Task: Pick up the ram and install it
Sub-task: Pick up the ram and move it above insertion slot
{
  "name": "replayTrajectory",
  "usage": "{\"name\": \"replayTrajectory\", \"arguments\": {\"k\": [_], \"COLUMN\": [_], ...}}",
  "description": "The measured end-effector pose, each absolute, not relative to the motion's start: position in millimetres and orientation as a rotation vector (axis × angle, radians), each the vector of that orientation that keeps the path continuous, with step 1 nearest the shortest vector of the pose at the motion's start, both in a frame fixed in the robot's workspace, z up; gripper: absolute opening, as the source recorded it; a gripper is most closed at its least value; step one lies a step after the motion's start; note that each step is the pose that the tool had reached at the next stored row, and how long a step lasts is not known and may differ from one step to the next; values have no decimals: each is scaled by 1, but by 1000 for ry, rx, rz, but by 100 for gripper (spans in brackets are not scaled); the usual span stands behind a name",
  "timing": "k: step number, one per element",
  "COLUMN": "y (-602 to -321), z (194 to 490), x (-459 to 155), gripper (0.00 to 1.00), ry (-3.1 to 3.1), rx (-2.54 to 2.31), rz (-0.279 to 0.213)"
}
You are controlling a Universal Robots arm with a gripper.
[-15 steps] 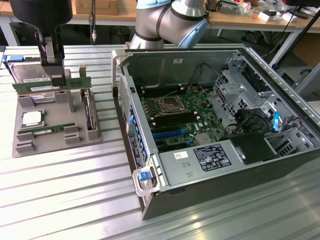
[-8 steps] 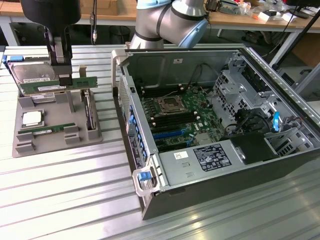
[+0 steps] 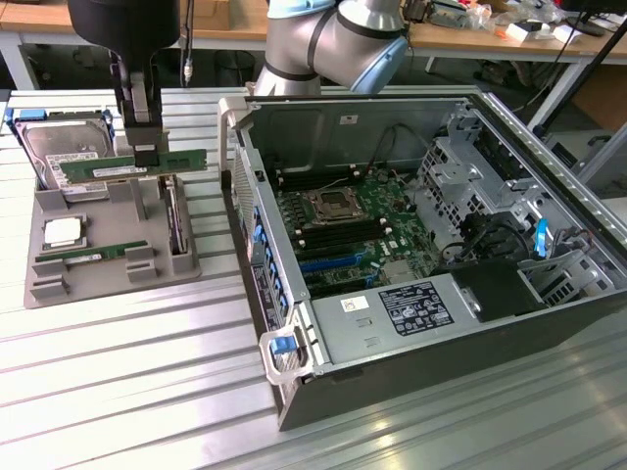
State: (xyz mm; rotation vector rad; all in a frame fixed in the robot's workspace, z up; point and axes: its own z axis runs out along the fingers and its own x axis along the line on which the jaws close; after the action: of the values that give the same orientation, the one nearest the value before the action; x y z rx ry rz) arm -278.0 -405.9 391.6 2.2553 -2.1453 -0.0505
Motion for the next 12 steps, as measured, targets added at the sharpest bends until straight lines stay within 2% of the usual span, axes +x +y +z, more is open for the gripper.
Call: {"name": "replayTrajectory", "arguments": {"k": [12], "y": [-406], "z": [392], "x": [-254], "gripper": [13], "ry": [-2144], "rx": [2254], "rz": [-48]}}
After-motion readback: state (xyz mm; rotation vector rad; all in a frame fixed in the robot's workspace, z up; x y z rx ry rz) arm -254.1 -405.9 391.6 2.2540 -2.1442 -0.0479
